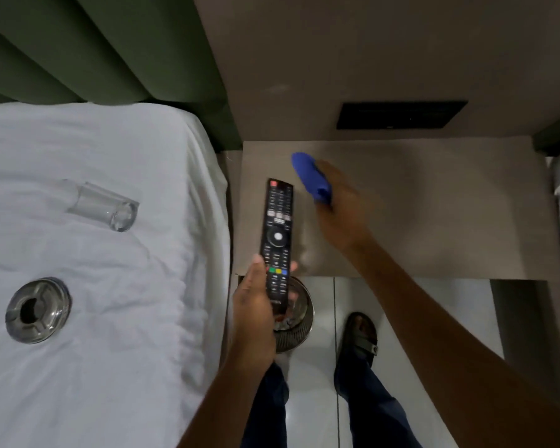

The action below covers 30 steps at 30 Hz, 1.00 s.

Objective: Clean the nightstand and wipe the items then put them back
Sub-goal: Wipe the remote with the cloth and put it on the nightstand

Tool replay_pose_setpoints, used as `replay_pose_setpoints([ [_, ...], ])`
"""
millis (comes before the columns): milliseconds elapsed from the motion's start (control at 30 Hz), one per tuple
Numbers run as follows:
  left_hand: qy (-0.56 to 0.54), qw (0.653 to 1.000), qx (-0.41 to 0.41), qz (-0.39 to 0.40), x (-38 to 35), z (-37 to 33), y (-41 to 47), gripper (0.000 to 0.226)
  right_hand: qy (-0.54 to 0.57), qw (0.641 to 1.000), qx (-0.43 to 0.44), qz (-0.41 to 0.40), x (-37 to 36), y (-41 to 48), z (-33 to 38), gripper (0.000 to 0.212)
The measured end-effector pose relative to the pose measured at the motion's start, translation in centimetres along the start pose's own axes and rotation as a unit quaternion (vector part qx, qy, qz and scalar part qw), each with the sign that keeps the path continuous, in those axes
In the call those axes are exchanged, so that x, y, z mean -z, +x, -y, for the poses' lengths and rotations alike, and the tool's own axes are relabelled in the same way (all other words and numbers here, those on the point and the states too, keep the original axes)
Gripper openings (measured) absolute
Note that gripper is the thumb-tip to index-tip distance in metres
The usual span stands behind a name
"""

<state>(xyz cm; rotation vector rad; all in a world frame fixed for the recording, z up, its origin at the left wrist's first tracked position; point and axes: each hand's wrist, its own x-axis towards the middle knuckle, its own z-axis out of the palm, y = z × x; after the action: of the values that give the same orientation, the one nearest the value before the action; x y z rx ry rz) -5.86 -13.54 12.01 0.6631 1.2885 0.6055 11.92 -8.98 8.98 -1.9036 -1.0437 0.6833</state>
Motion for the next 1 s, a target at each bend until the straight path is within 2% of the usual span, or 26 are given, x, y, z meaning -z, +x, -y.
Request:
replay_pose_setpoints([
  [67,0.046,0.997,0.016,0.053,-0.6,0.5,0.4,0.039,-0.108,0.991,0.070,0.028,-0.3,-0.1,0.8,0.057],
  [167,0.054,0.996,0.017,0.067,-1.2,0.5,1.6,0.041,-0.178,0.976,0.083,0.089,-0.3,-1.6,1.4,0.064],
  [267,0.005,0.998,0.053,0.027,-1.9,-0.4,3.0,0.042,-0.165,0.975,0.090,0.123,-0.4,-4.5,2.1,0.061],
  [367,-0.177,0.973,0.143,0.039,-2.2,-1.2,4.5,0.034,-0.096,0.984,0.085,0.125,-0.7,-8.2,3.5,0.058],
  [467,-0.195,0.967,0.159,0.041,-1.6,-1.7,6.0,0.038,-0.068,0.987,0.097,0.110,-0.2,-10.9,3.6,0.057],
  [533,-0.211,0.962,0.159,0.074,-1.4,-1.7,6.7,0.043,-0.057,0.988,0.103,0.101,0.5,-11.7,3.1,0.050],
  [600,-0.191,0.964,0.158,0.096,-1.3,-1.5,7.2,0.036,-0.020,0.996,0.054,0.063,1.4,-11.5,2.7,0.041],
  [667,-0.125,0.975,0.150,0.104,-1.3,-1.1,7.5,0.026,0.065,0.998,-0.008,0.009,2.6,-10.7,2.2,0.037],
  [733,-0.063,0.981,0.152,0.104,-1.3,-0.7,7.3,0.019,0.089,0.994,-0.012,-0.055,4.0,-9.1,1.5,0.039],
  [867,0.020,0.978,0.141,0.153,-2.0,0.6,6.4,0.056,-0.023,0.993,0.011,-0.119,5.8,-4.3,0.3,0.046],
  [933,0.090,0.970,0.101,0.203,-2.9,1.1,6.0,0.059,-0.093,0.991,0.013,-0.091,6.1,-1.4,-0.4,0.050],
  [1000,0.141,0.960,0.059,0.236,-4.0,1.2,5.8,0.044,-0.128,0.991,0.016,-0.018,5.8,0.5,-1.2,0.055],
])
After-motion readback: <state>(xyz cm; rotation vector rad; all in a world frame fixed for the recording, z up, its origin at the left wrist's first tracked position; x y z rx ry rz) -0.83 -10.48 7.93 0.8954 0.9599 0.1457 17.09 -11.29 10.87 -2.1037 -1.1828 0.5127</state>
